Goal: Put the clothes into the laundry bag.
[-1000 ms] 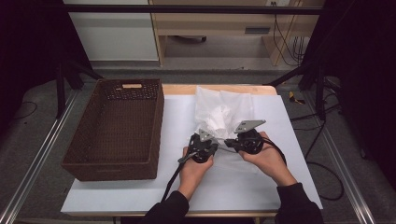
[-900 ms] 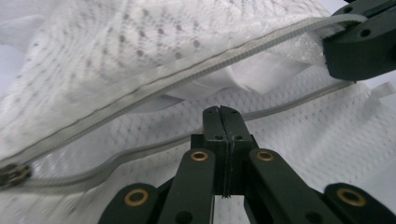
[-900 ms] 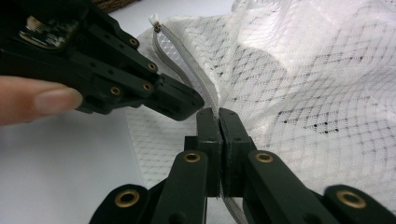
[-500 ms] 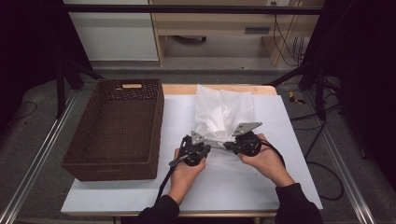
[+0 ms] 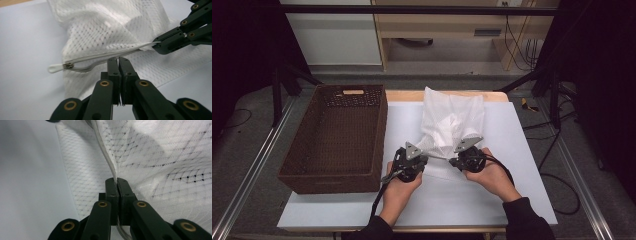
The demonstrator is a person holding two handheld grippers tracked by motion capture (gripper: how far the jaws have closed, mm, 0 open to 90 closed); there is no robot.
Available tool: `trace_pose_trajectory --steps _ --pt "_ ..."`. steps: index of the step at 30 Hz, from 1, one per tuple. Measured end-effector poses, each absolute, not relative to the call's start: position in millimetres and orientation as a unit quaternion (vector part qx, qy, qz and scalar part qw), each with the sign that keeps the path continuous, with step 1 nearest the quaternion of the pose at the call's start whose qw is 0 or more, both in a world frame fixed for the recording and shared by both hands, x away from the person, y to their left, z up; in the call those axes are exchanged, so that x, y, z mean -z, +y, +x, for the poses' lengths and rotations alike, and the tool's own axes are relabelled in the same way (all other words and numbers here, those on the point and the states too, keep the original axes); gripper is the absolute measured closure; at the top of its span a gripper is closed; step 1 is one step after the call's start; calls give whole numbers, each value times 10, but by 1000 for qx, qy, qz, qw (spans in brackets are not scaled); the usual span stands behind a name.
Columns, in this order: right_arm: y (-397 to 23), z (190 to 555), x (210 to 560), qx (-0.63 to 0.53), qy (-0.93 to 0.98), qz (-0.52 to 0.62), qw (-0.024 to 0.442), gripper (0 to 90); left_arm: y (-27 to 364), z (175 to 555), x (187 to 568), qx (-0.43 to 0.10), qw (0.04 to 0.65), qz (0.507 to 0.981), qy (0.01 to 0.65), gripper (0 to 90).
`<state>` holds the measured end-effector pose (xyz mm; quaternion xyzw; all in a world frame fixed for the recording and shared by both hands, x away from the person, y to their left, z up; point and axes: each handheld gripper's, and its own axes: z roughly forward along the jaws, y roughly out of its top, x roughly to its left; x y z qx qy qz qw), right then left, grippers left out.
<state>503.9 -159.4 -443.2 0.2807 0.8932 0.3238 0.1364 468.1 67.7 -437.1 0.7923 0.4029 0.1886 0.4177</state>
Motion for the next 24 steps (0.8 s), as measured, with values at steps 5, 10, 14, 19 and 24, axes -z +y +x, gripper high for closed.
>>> trace_pose_trajectory --steps 5,10,14,19,24 --pt "-1604 5044 4440 -323 893 283 137 888 719 4627 4345 -218 410 789 403 782" --pt "-1610 5047 4439 -323 894 280 136 888 739 4597 4344 -253 398 787 399 655" --pt "-1611 5050 4440 -323 894 278 137 888 741 4632 4393 -278 382 781 407 495" --pt "-1612 5046 4439 -327 893 279 134 888 707 4725 4506 -294 360 782 415 432" --pt "-1614 5044 4437 -327 893 277 134 888 685 4840 4640 -285 340 783 437 437"
